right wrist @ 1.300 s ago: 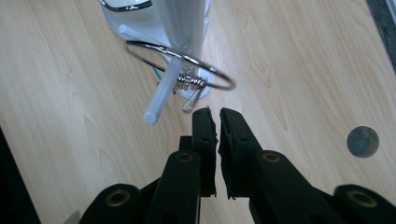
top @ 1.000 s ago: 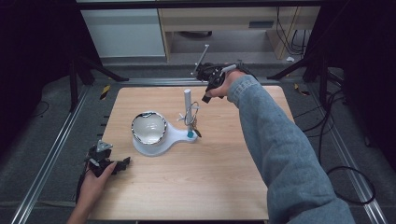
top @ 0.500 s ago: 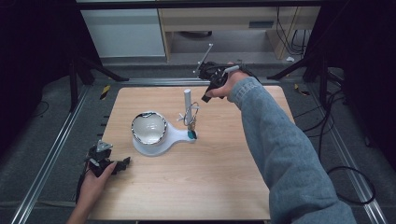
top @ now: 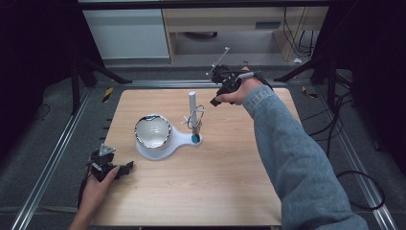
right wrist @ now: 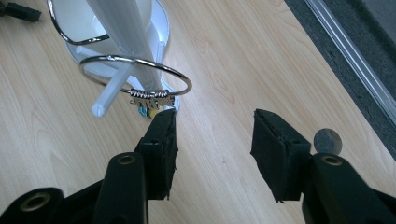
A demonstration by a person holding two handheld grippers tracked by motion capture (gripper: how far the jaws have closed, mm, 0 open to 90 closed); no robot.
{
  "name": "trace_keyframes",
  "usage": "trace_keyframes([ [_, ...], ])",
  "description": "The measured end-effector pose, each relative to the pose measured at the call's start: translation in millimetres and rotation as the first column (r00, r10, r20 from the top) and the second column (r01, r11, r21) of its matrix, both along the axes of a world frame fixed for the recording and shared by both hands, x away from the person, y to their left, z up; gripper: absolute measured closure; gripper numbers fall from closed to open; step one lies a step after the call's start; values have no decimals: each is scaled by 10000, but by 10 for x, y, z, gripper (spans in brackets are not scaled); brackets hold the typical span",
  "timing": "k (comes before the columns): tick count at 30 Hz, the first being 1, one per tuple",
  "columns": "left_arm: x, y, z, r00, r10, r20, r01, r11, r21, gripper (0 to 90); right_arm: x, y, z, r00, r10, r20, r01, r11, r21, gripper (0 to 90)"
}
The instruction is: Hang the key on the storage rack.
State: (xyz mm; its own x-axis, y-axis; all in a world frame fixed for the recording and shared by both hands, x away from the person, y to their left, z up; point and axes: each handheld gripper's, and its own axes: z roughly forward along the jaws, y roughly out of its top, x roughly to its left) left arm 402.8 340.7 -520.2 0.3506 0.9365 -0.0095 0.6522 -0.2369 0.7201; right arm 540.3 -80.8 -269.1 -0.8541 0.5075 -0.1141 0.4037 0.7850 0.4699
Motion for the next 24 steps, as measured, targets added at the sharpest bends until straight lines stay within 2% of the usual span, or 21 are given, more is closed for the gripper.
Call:
trace_keyframes([
  [10, 0, 0, -1, 10000, -3, 11, 3, 10000, -6, 0, -24, -168, 7, 9988, -473, 101, 473, 9989, 20, 368],
  [16, 0, 0, 0, 10000, -2, 0, 2, 10000, -4, 0, -52, -249, -10, 9975, -706, 4, 706, 9975, -59, 282],
  [24, 0, 0, 0, 10000, 1, 5, -1, 10000, -8, 0, -105, -420, -88, 9927, -1138, 402, 1134, 9935, 104, 161],
])
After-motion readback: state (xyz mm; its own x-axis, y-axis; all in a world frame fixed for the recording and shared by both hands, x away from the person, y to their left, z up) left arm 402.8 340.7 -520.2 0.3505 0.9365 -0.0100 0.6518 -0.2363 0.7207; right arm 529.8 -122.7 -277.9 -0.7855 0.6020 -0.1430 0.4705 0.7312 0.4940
